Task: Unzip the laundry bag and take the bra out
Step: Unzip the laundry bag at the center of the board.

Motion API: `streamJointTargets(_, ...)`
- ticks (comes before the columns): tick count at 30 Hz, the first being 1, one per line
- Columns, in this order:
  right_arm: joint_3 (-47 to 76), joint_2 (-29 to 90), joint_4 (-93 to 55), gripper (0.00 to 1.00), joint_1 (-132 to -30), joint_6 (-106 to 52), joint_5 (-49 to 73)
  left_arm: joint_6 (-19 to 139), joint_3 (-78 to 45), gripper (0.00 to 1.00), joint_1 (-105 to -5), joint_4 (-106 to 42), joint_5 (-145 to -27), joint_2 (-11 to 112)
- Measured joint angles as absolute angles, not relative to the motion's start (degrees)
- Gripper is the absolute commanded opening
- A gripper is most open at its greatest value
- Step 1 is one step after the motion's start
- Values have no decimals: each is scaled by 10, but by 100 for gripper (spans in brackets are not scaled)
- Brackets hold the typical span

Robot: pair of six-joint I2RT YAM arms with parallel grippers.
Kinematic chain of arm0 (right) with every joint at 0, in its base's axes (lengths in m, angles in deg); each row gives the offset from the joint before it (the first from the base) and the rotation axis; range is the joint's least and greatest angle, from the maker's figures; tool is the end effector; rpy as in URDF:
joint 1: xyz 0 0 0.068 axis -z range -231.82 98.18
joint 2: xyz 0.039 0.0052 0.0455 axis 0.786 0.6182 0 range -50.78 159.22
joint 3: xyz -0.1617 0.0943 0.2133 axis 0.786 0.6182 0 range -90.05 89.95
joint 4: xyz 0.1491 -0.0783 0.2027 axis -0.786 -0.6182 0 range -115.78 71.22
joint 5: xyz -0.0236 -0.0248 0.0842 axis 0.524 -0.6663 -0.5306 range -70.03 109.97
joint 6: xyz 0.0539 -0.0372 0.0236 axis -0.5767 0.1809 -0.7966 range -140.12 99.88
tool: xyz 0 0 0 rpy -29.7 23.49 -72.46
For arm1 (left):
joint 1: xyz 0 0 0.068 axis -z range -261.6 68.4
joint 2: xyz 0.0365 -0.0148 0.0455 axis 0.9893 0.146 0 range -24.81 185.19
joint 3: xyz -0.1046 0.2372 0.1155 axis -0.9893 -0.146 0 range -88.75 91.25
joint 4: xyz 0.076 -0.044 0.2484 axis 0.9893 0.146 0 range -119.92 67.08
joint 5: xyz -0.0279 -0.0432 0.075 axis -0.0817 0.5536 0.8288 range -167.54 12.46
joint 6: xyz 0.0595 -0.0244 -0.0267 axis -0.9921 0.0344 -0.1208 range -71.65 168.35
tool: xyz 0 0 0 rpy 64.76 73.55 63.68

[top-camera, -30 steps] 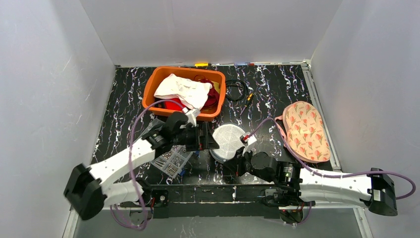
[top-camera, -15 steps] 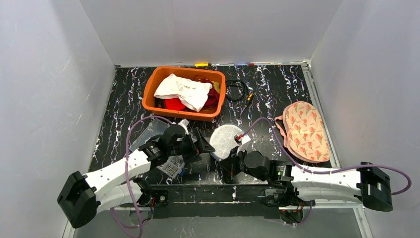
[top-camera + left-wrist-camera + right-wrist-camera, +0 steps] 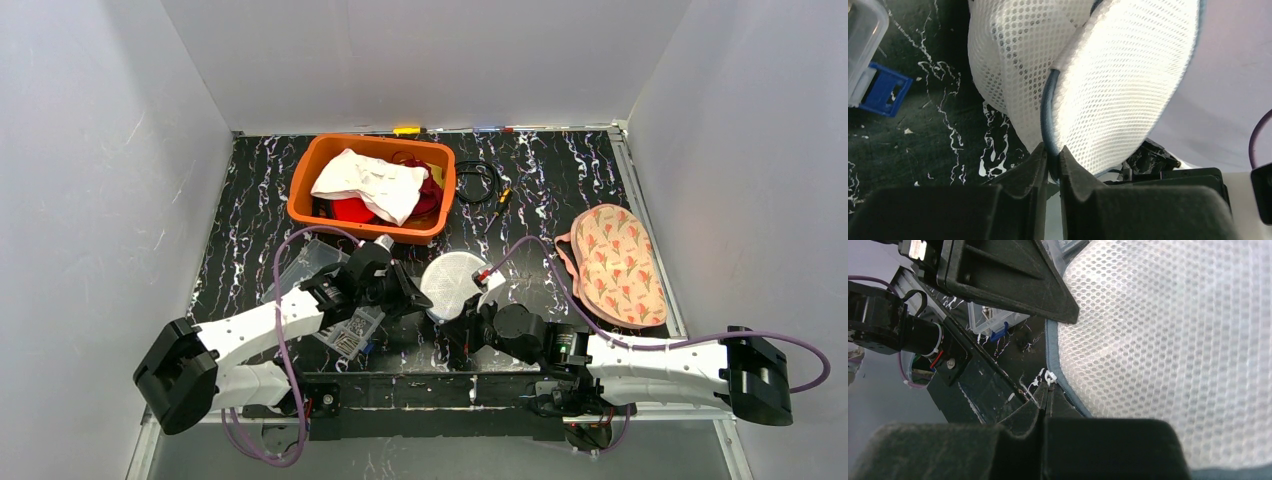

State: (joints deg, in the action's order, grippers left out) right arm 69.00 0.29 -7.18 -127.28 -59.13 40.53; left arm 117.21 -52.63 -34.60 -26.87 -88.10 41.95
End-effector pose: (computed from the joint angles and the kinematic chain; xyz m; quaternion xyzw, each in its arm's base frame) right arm 0.0723 0.1997 0.2153 -0.1508 0.7911 0.4049 0.4329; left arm 0.1713 -0.1991 0.2203 -0.1238 0.8702 -0.4414 0.1807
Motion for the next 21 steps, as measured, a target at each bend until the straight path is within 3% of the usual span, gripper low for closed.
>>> streamJointTargets(10, 689, -26, -101, 1, -1273, -591, 409, 1156, -508, 0, -342, -258, -869, 423)
streamJointTargets(21, 650, -137, -278, 1, -1273, -586, 459, 1113, -485, 0, -342, -210, -844, 384)
